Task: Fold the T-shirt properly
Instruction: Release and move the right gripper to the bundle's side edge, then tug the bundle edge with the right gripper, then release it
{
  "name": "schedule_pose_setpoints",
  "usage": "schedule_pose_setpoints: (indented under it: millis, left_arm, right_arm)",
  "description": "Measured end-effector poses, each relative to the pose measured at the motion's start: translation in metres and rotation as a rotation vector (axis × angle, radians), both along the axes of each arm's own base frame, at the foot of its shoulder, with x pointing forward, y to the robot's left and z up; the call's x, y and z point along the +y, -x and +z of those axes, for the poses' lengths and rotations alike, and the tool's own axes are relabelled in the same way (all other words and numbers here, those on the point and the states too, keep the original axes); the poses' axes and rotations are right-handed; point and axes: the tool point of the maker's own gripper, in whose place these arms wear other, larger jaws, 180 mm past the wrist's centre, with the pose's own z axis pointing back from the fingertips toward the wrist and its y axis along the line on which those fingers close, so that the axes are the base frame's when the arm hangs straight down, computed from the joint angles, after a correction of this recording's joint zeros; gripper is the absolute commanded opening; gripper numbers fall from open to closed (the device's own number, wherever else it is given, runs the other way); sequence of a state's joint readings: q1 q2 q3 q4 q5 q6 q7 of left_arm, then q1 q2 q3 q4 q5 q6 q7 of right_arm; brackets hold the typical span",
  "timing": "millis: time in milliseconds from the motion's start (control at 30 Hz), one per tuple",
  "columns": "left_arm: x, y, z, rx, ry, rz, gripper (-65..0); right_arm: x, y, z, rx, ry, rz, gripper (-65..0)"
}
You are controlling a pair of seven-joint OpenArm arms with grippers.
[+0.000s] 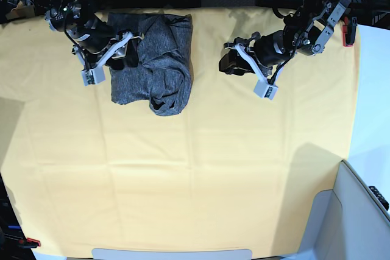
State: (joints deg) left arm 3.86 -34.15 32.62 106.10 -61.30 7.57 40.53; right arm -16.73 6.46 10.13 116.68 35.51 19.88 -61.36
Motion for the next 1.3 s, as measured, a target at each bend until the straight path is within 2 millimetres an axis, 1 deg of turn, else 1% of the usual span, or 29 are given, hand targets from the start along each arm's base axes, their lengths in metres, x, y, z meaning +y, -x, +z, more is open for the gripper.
schedule_pose_setpoints:
  millis: [67,133,267,300,367,400,433,467,500,633,700,867,900,967,1033,1200,1300]
  left_arm:
    - [0.0,0.0,0.0,-0.001,0.001,-0.001,-44.4]
    - [0.0,0.0,0.0,-0.001,0.002,-0.001,-44.4]
    - [0.0,0.001,-0.001,0.003,0.0,0.001,-44.4]
    - [0.0,0.001,0.0,0.002,0.001,-0.001,-44.4]
    - [0.0,0.001,0.0,0.001,0.0,0.0,-44.4]
    - [0.0,0.001,0.0,0.002,0.001,-0.001,-44.4]
    - [0.0,0.001,-0.001,0.004,0.0,-0.001,-44.4]
    - [0.0,0.001,0.0,0.003,0.001,-0.002,-44.4]
    - [-0.001,0.001,0.0,0.003,0.004,0.0,-44.4]
    - [0.0,0.001,0.0,0.001,0.001,-0.001,-44.4]
    - [0.0,0.001,0.0,0.003,0.002,0.0,-44.4]
    - [-0.001,0.001,-0.001,0.003,0.001,-0.001,-44.4]
    - [0.0,0.001,0.0,0.002,0.001,-0.001,-44.4]
    - [0.0,0.001,-0.001,0.002,0.001,0.0,-44.4]
    - [0.0,0.001,-0.001,0.003,0.001,-0.001,-44.4]
    - [0.0,0.001,-0.001,0.003,0.0,0.002,-44.4]
    - [0.0,0.001,0.0,0.002,0.001,-0.001,-44.4]
  right_arm:
    - [-0.006,-0.011,0.013,-0.044,-0.041,-0.026,-41.5]
    - [-0.011,-0.018,0.024,-0.075,-0.084,-0.053,-41.5]
    - [-0.013,-0.024,0.032,-0.094,-0.117,-0.071,-41.5]
    - [-0.014,-0.024,0.03,-0.078,-0.13,-0.097,-41.6]
    - [-0.006,-0.018,0.02,-0.018,-0.155,-0.131,-45.4]
    - [0.002,-0.012,0.014,0.021,-0.17,-0.132,-49.3]
    - [0.009,-0.007,0.008,0.058,-0.187,-0.137,-54.8]
    - [0.013,-0.004,0.004,0.091,-0.205,-0.165,-61.1]
    - [0.014,-0.002,0.0,0.119,-0.212,-0.193,-65.0]
    - [0.023,0.001,-0.006,0.164,-0.222,-0.218,-65.0]
    - [0.024,0.005,-0.01,0.185,-0.23,-0.234,-65.0]
    - [0.012,0.01,-0.018,0.209,-0.224,-0.33,-65.0]
    - [0.008,0.011,-0.021,0.211,-0.196,-0.343,-65.0]
    - [0.011,0.015,-0.025,0.219,-0.159,-0.334,-65.0]
    - [0.028,0.019,-0.027,0.231,-0.159,-0.282,-65.0]
    - [0.089,0.032,-0.024,0.259,-0.203,-0.103,-65.0]
    - [0.116,0.037,-0.019,0.252,-0.214,-0.018,-65.0]
